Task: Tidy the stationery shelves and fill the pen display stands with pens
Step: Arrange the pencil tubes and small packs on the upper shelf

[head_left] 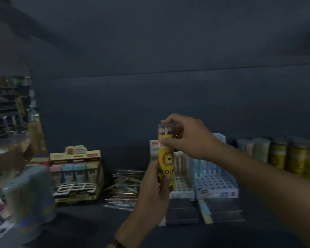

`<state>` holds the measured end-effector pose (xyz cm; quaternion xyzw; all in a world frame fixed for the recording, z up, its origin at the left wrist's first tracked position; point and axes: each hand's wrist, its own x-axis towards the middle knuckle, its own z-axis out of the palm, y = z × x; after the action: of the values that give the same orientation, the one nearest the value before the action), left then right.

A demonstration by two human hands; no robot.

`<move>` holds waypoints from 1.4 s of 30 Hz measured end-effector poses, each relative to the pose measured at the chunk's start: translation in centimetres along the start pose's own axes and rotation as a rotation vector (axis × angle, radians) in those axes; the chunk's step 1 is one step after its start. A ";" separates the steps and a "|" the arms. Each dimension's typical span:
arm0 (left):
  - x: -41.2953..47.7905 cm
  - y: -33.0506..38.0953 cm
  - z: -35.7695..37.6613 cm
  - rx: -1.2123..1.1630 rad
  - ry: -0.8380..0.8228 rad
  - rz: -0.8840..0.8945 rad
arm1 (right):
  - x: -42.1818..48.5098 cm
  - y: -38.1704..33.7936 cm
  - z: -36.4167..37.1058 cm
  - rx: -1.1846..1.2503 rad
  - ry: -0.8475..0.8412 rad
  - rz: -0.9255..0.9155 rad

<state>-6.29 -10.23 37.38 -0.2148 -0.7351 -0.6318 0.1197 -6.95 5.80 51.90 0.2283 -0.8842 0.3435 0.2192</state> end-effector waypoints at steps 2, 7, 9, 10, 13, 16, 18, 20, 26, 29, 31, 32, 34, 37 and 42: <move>0.7 1.0 3.2 0.038 -0.059 -0.017 | -1.6 1.9 -3.2 -0.012 -0.009 0.043; 1.9 2.5 12.7 0.037 -0.127 0.037 | -5.8 6.8 -10.3 -0.050 0.018 0.135; 2.4 2.8 16.6 0.031 -0.170 0.045 | -7.5 9.0 -12.8 -0.122 0.047 0.162; 2.5 3.0 18.4 0.025 -0.201 0.044 | -8.3 10.1 -14.0 -0.157 0.068 0.183; 2.7 3.1 23.3 0.047 -0.285 0.035 | -10.6 13.8 -16.8 -0.223 0.149 0.251; 2.8 1.8 27.5 0.145 -0.364 0.001 | -12.7 17.5 -18.8 -0.305 0.209 0.294; 2.7 0.4 29.8 0.212 -0.396 -0.024 | -14.0 19.9 -19.7 -0.326 0.246 0.321; 2.7 -1.0 31.6 0.258 -0.424 -0.054 | -15.2 22.2 -19.9 -0.331 0.279 0.342; 3.3 -3.1 35.5 0.472 -0.562 0.060 | -17.7 29.0 -18.4 -0.248 0.357 0.425; 4.0 -3.9 36.6 0.625 -0.593 0.100 | -17.7 31.2 -17.5 -0.183 0.397 0.422; 4.3 -4.2 37.0 0.667 -0.600 0.103 | -17.7 32.2 -17.0 -0.161 0.419 0.429; 4.4 -4.3 37.1 0.679 -0.597 0.106 | -17.9 32.6 -16.6 -0.144 0.432 0.432; 4.5 -4.3 37.2 0.701 -0.586 0.122 | -18.6 33.4 -15.4 -0.115 0.447 0.437; 4.4 -4.3 37.4 0.731 -0.581 0.155 | -20.2 34.5 -13.2 -0.124 0.517 0.438; 4.8 -4.2 37.5 0.772 -0.595 0.150 | -21.5 36.1 -10.8 -0.150 0.572 0.500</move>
<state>-8.84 26.90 29.38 -0.3783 -0.9003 -0.2144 0.0207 -7.31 42.70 29.06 -0.1158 -0.8382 0.3707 0.3828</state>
